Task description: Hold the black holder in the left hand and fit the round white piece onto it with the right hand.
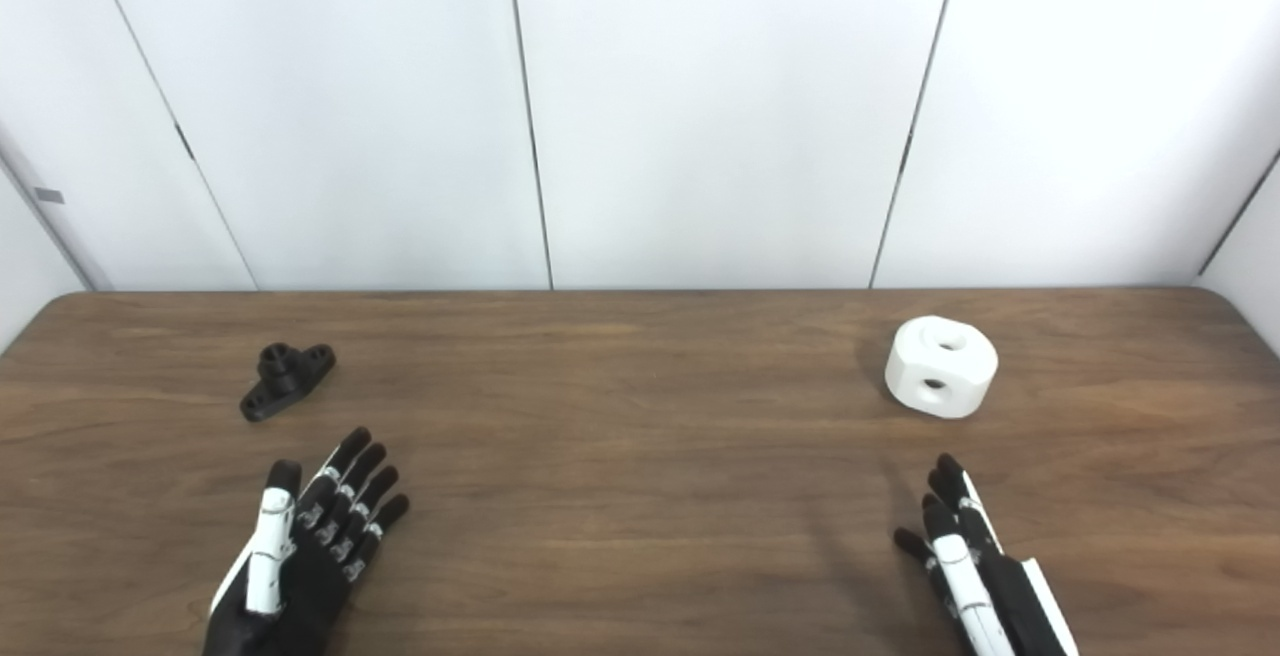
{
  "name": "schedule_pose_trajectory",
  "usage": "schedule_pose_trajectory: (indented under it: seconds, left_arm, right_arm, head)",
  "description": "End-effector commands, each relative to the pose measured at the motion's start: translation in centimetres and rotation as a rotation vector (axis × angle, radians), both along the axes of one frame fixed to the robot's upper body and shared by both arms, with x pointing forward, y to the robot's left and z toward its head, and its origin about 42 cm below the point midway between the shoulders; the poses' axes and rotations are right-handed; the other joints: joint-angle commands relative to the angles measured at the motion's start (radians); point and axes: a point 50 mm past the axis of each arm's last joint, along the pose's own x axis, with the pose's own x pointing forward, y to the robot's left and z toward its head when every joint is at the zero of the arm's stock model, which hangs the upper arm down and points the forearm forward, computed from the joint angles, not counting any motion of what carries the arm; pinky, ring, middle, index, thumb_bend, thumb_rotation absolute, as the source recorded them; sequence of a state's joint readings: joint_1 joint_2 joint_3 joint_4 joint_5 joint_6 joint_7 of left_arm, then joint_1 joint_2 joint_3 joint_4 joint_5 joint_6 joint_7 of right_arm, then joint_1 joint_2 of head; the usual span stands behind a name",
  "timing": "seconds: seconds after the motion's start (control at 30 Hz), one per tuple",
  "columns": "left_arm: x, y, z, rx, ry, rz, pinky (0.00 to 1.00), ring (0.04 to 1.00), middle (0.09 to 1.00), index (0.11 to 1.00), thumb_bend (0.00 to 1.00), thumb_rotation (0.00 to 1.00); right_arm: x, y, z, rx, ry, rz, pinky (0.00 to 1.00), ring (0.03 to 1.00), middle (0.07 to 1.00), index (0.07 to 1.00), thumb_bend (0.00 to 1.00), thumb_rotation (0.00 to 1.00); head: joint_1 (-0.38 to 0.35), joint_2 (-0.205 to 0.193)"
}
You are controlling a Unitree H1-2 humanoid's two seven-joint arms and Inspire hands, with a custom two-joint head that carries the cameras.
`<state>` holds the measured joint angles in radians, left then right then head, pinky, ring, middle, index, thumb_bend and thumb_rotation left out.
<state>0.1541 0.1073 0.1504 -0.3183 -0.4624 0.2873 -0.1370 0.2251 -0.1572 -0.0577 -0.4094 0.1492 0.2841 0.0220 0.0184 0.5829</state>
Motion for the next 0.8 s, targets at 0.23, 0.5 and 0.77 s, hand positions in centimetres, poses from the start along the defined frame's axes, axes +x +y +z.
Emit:
schedule_pose_trajectory:
  seconds: [0.23,0.5,0.77]
  left_arm:
    - [0.0,0.5,0.0,0.011,-0.007,-0.005,1.00,1.000,1.000,1.000,0.69,0.84]
    - [0.5,1.5,5.8,0.397,-0.324,0.028,0.82,0.885,0.936,0.946,0.80,0.71]
    - [2.0,4.0,12.4,1.088,-0.573,0.447,0.62,0.770,0.828,0.847,0.84,0.65]
  right_arm:
    - [-0.2,1.0,-0.8,0.023,0.033,0.018,0.86,0.992,1.000,1.000,0.56,0.83]
    - [0.2,1.1,-1.6,0.009,0.052,0.006,0.86,0.977,1.000,1.000,0.56,0.84]
    - [1.5,1.3,-2.8,0.019,0.049,0.014,0.87,0.999,1.000,1.000,0.57,0.85]
  head:
    - [0.000,-0.031]
    - [0.083,-0.106]
    - [0.196,-0.196]
